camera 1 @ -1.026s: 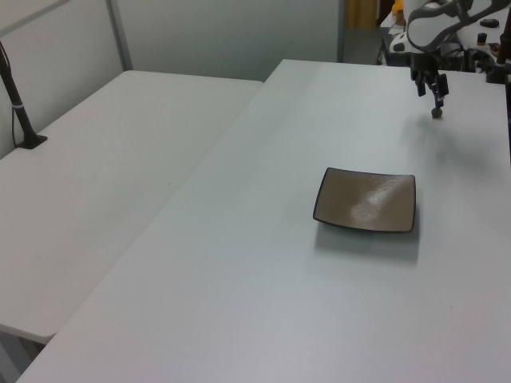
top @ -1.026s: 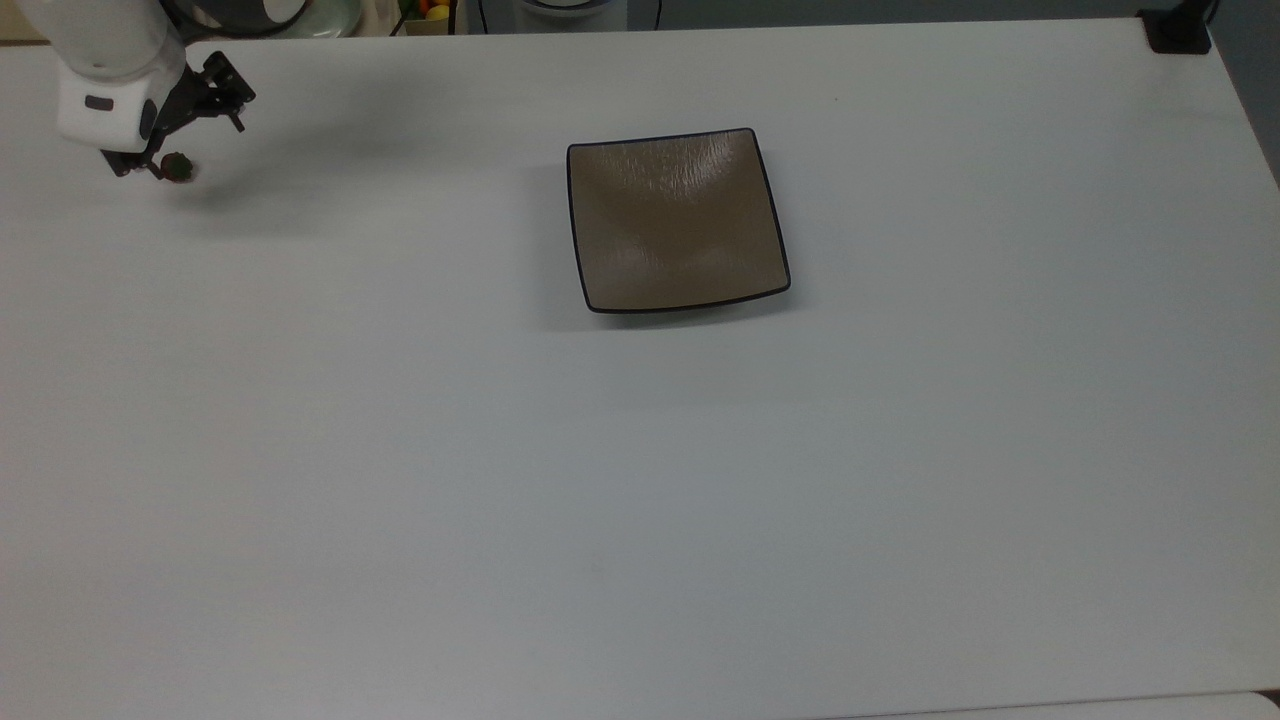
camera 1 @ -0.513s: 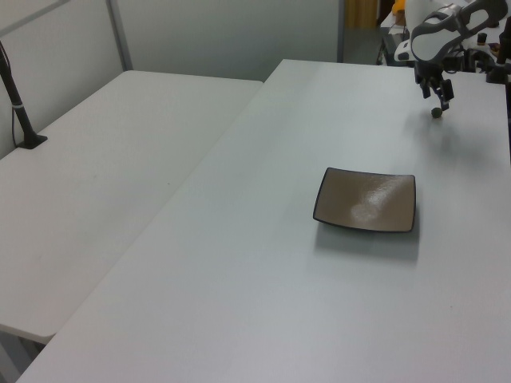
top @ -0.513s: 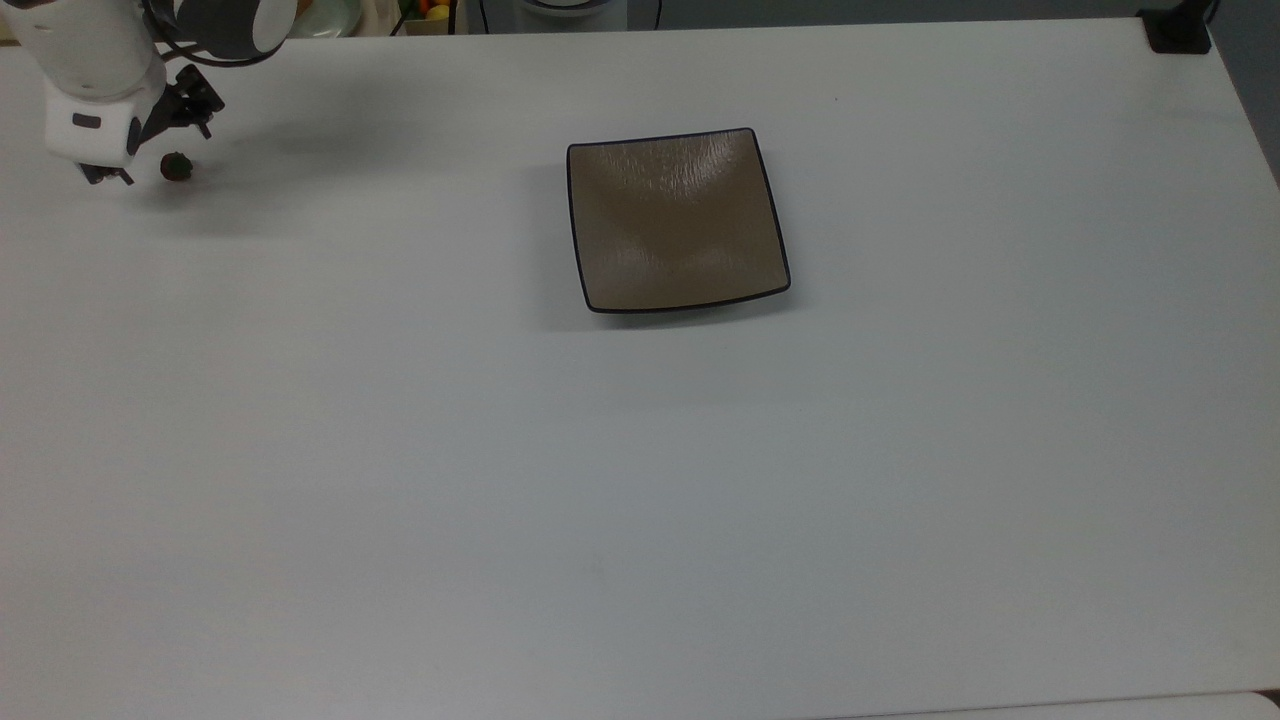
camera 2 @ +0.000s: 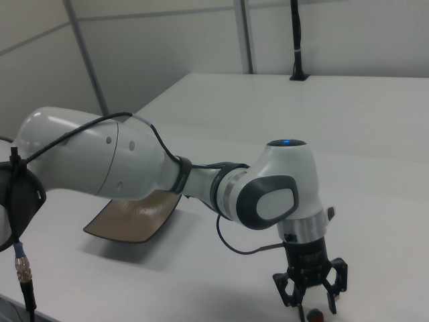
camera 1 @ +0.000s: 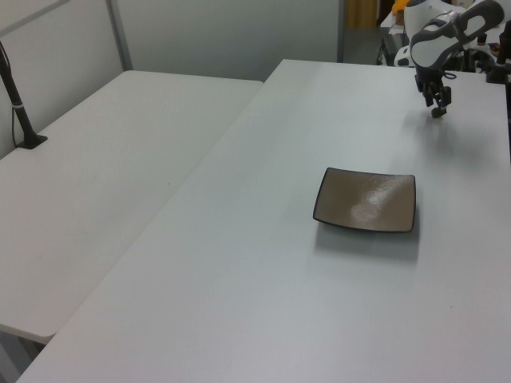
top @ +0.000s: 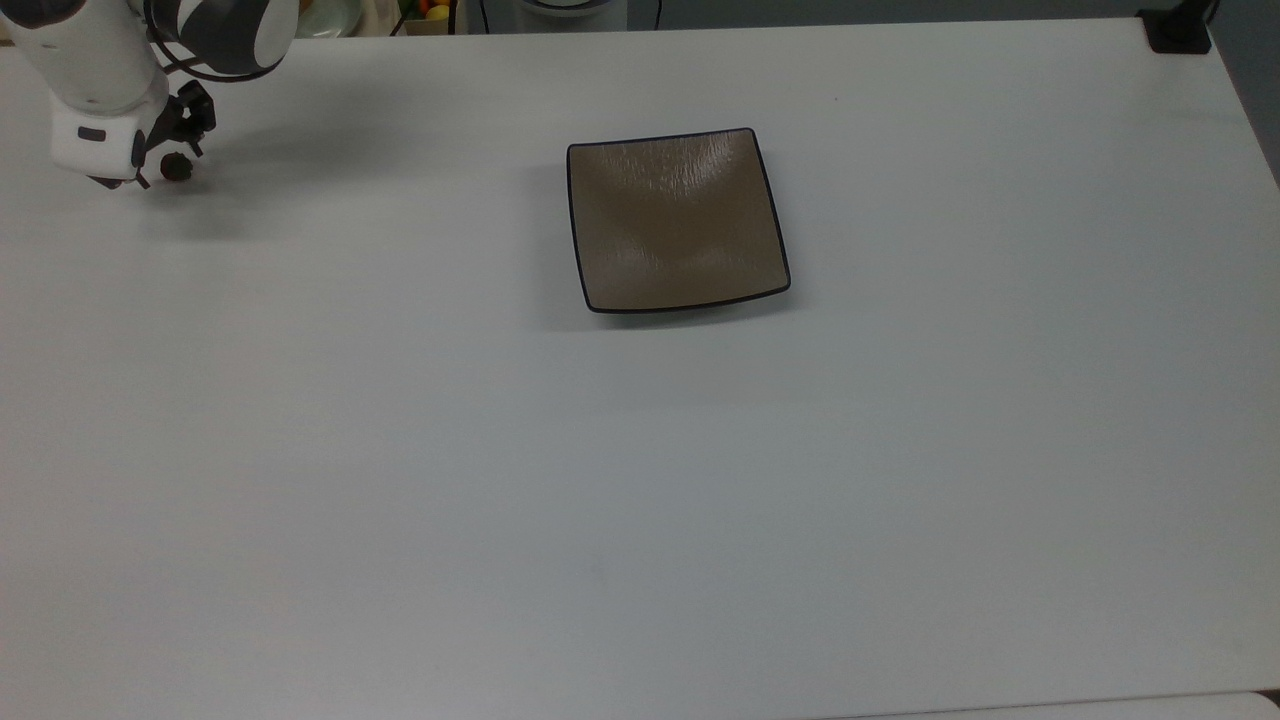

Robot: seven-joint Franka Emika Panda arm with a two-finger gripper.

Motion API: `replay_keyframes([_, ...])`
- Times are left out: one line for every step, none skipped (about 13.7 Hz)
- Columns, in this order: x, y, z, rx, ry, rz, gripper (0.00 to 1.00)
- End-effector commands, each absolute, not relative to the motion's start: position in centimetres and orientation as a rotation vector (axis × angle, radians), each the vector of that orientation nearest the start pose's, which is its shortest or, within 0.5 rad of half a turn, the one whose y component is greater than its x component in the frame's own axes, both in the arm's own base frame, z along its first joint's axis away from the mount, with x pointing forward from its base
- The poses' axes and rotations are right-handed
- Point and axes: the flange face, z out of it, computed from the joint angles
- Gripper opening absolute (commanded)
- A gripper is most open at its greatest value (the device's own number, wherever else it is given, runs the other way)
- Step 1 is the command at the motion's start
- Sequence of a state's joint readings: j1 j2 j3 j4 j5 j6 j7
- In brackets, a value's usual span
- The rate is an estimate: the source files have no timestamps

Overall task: Strawberries on a ceramic plate
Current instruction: 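Close the gripper on the strawberry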

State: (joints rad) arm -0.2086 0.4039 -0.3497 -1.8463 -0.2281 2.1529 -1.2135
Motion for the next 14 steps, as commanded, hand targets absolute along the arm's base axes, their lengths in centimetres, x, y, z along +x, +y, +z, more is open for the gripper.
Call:
replay_keyframes([53.0, -33.1, 31.2, -2.975, -1.327, 0.492, 0.49])
replay_keyframes([53.0, -33.1, 31.1, -2.974, -1.327, 0.494, 0.42])
replay_keyframes([53.0, -33.0, 31.2, -2.974, -1.33, 0.492, 0.34])
replay_keyframes([53.0, -33.0, 31.1, -2.975, -1.327, 0.493, 0.23])
replay_keyframes([52.9, -33.0, 31.2, -2.971, -1.326, 0.496, 0.16])
replay_keyframes([53.1, -32.8, 31.3, -2.969, -1.329, 0.496, 0.15])
replay_keyframes([53.1, -32.7, 31.4, -2.969, -1.326, 0.496, 0.15])
replay_keyframes([53.2, -32.5, 31.5, -2.969, -1.33, 0.492, 0.15])
replay_keyframes([53.3, -32.2, 32.0, -2.968, -1.332, 0.49, 0.15])
replay_keyframes([53.5, -31.8, 32.9, -2.964, -1.314, 0.498, 0.15])
replay_keyframes([53.8, -31.3, 33.3, -2.958, -1.317, 0.499, 0.15])
replay_keyframes([54.0, -30.5, 33.9, -2.951, -1.325, 0.496, 0.15])
replay_keyframes([54.0, -30.1, 34.7, -2.949, -1.321, 0.49, 0.15])
replay_keyframes([54.3, -29.4, 36.1, -2.941, -1.324, 0.486, 0.15])
